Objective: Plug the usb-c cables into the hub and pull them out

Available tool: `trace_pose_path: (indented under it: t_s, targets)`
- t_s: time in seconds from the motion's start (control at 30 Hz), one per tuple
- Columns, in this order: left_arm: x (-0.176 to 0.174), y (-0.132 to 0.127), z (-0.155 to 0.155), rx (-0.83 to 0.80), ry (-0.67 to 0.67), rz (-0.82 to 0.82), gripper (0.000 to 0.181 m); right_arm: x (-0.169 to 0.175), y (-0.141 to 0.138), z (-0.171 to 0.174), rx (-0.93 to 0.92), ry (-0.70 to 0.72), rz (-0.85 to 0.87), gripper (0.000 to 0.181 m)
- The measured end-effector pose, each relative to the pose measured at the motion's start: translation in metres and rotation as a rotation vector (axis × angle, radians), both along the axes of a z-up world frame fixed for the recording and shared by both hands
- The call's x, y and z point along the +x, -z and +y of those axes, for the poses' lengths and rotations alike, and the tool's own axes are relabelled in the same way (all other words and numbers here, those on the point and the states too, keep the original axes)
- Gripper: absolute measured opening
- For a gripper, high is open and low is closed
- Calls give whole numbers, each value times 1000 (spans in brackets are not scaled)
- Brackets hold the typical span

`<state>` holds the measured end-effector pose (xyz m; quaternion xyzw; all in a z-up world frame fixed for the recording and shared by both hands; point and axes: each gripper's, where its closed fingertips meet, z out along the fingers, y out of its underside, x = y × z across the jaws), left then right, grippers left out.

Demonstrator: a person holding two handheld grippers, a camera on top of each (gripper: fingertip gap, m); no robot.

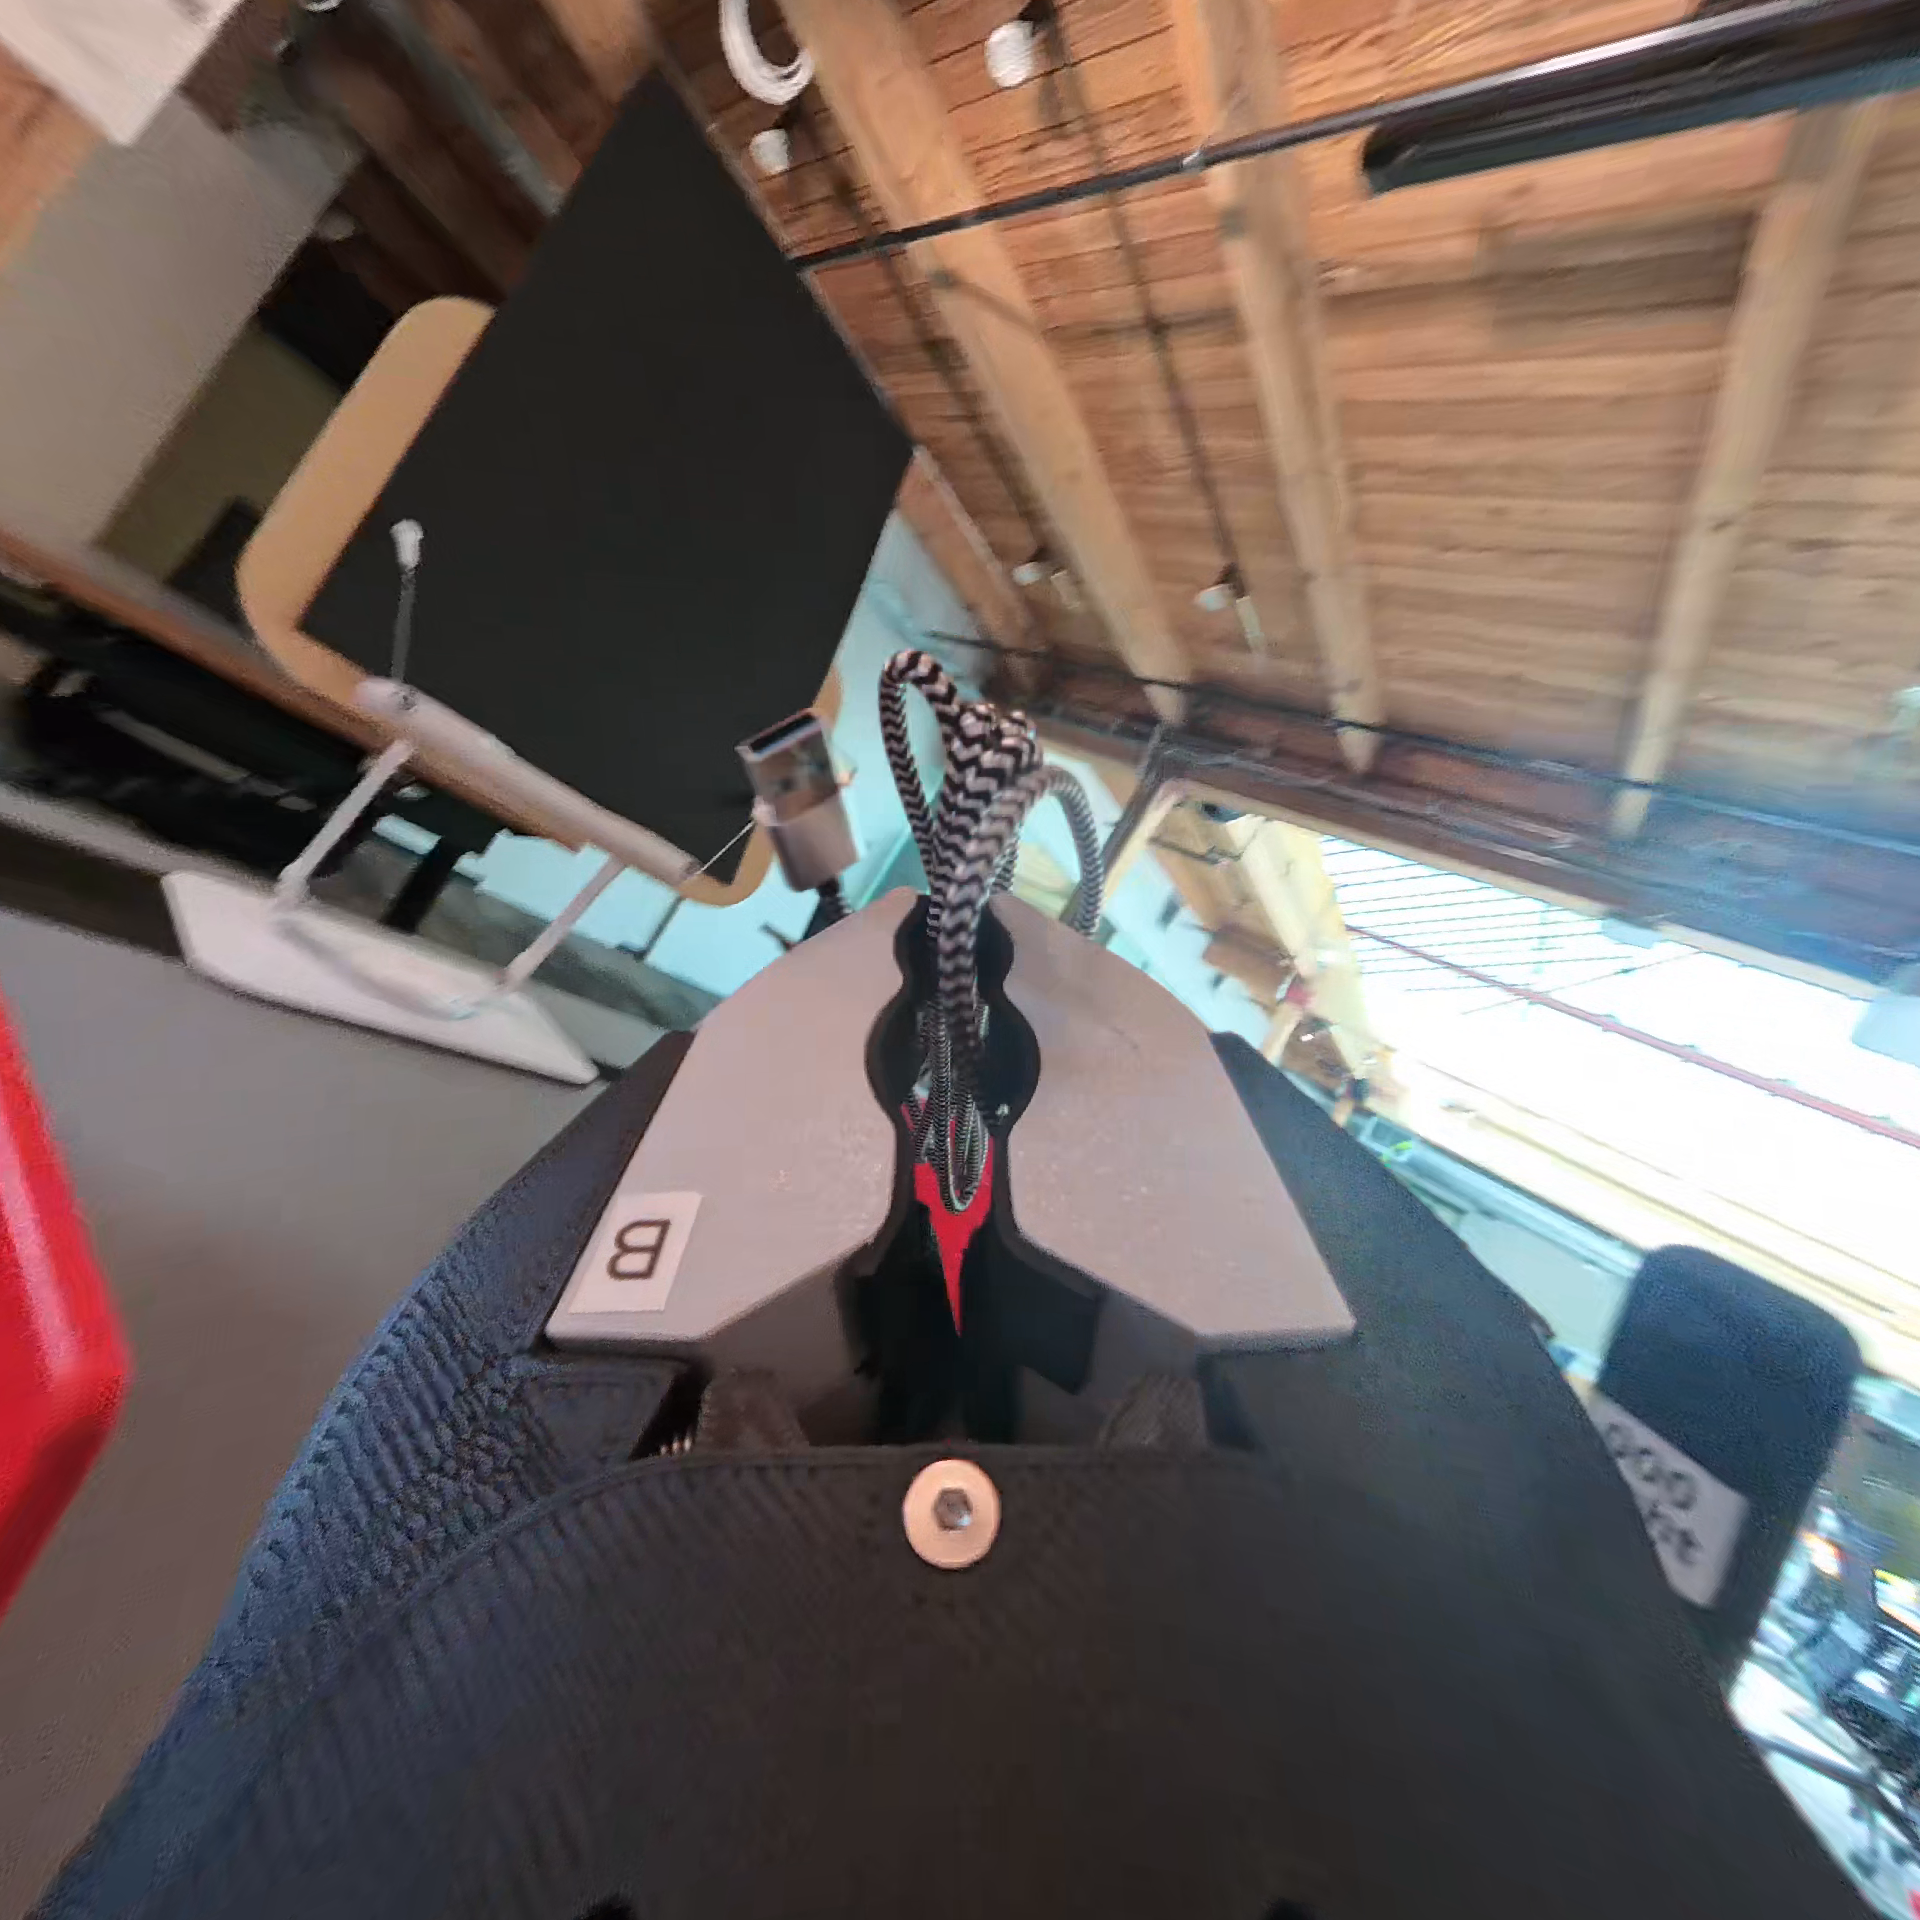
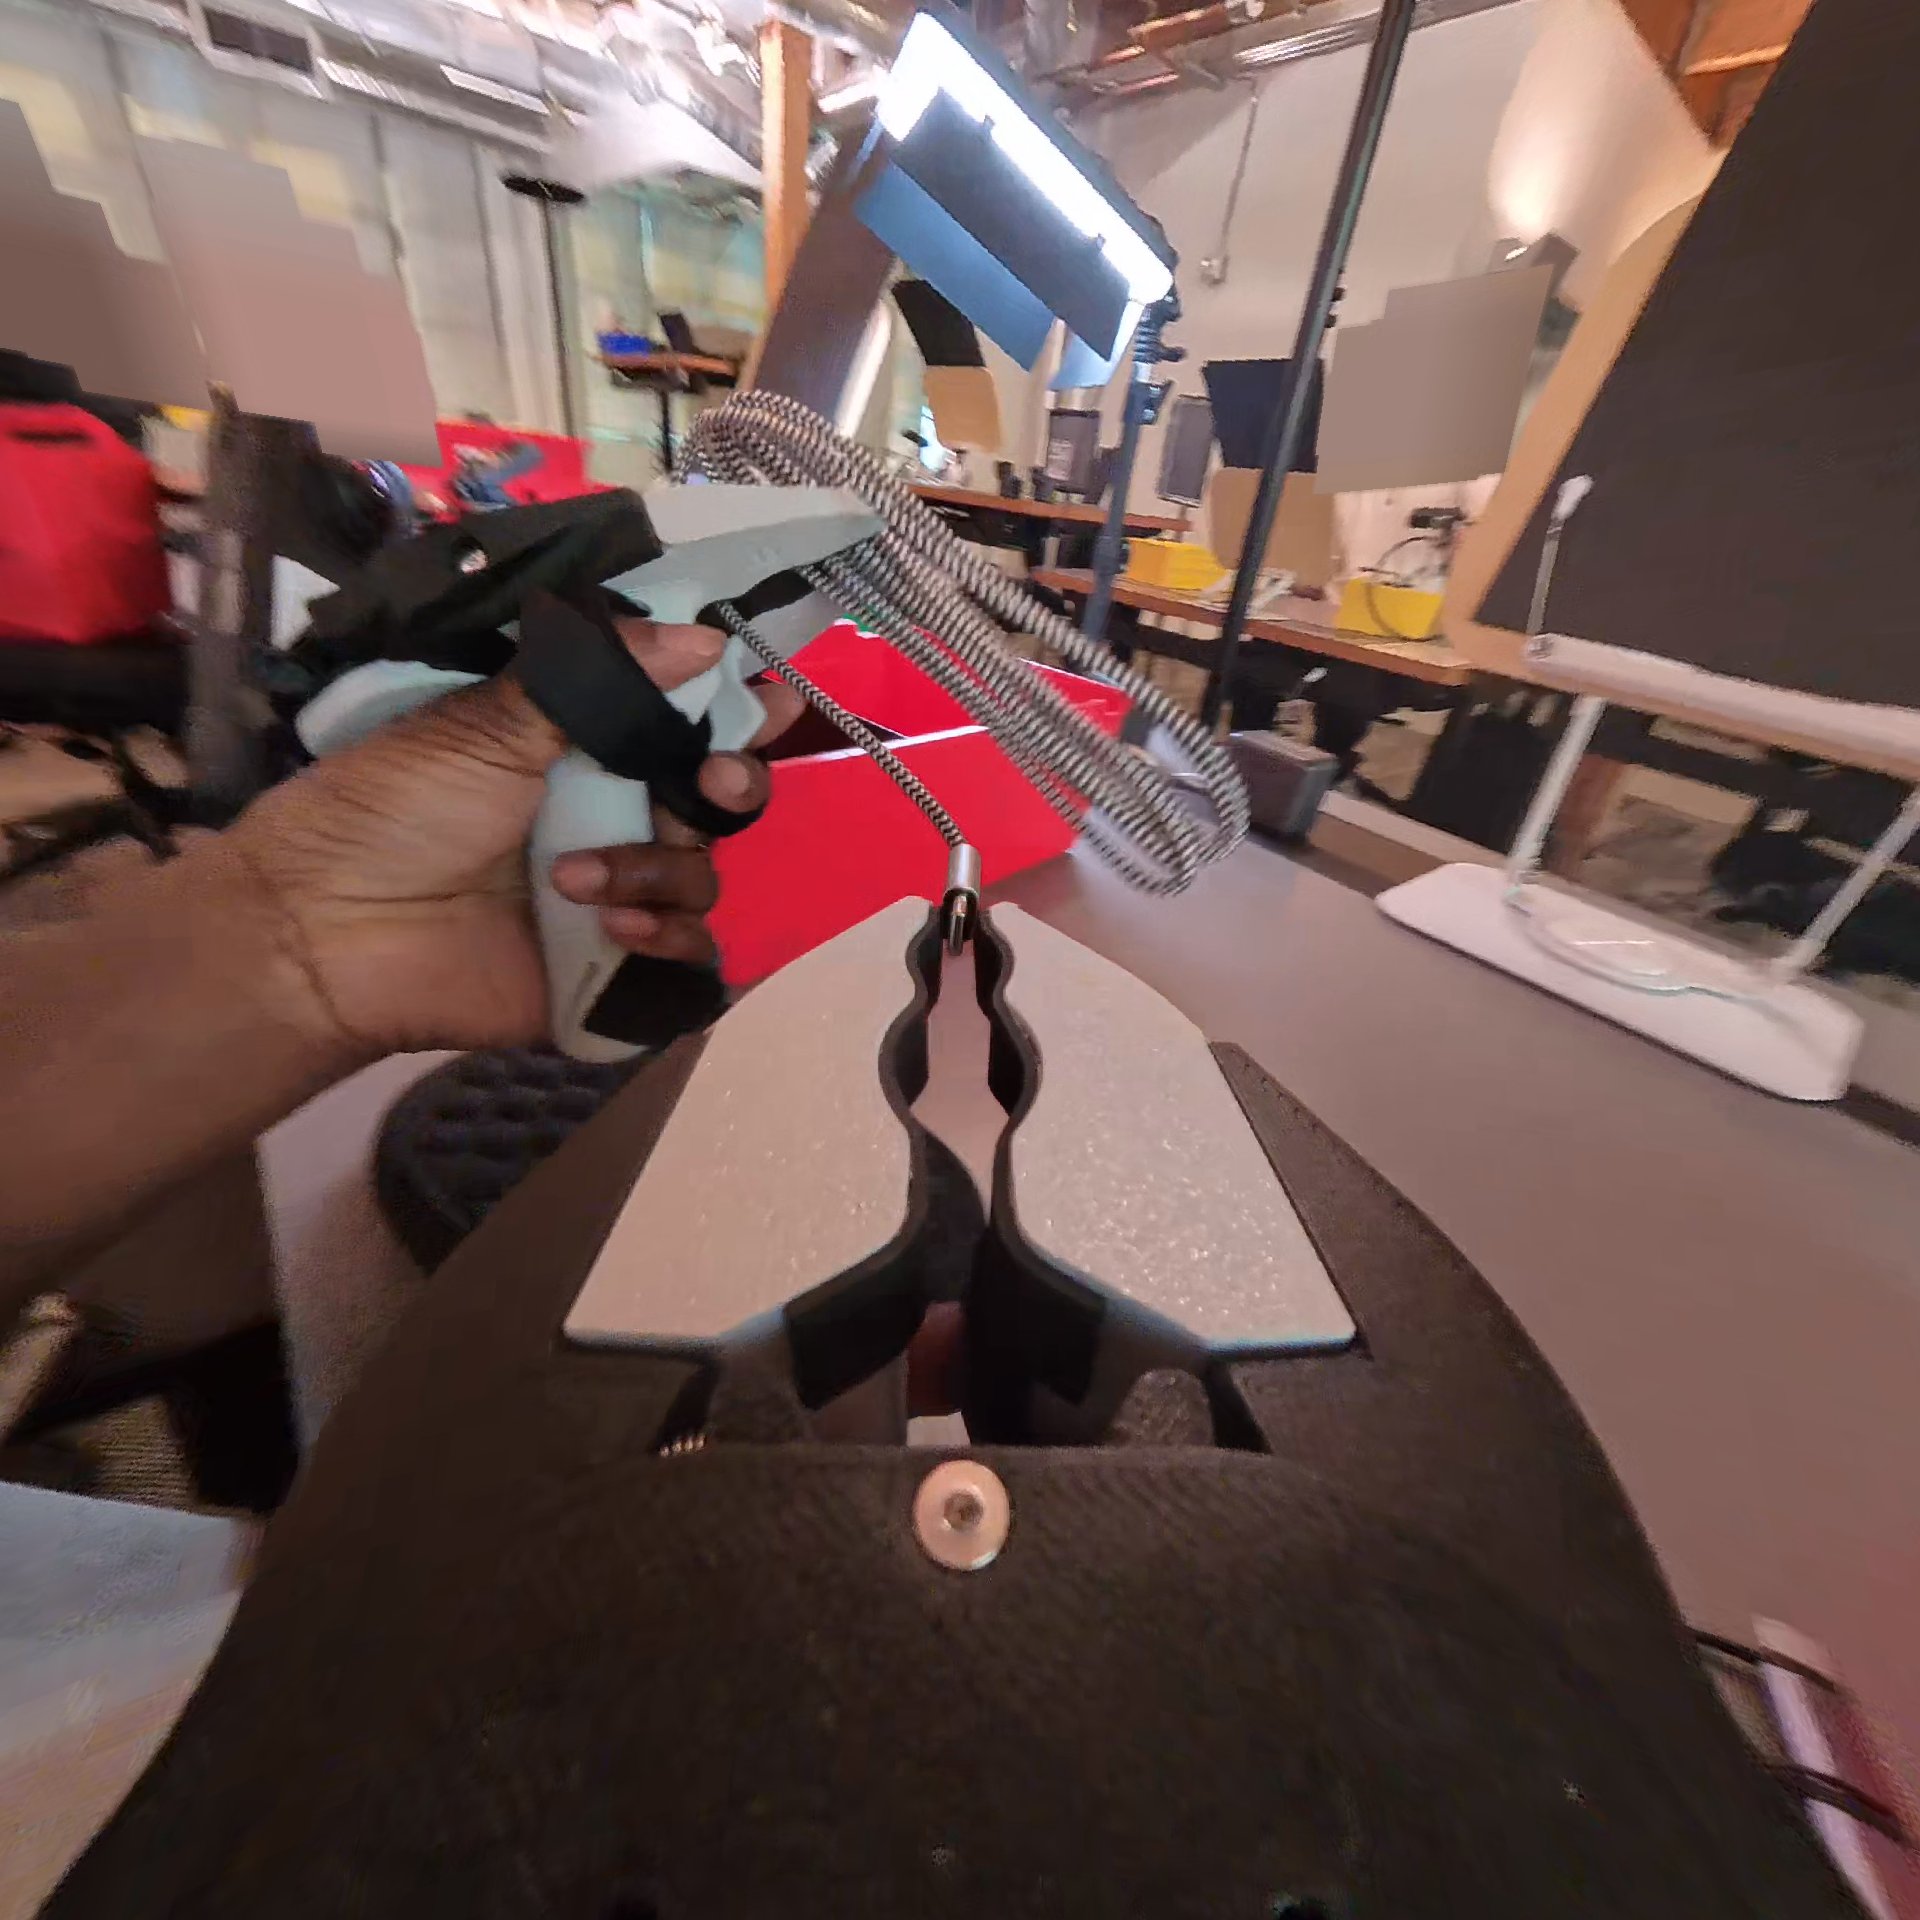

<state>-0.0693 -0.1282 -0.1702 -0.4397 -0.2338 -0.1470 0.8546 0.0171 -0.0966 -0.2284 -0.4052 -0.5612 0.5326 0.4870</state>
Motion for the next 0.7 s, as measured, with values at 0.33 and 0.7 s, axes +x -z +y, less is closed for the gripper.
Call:
trace_pose_path:
  t_s: [0.33,0.7]
  targets:
    - [4,65,25,-412,231,-21,73,4,2,41,87,132,-23,5]
    - [23,106,1,-1131,138,574,77,13,-2,69,3,147,-38,5]
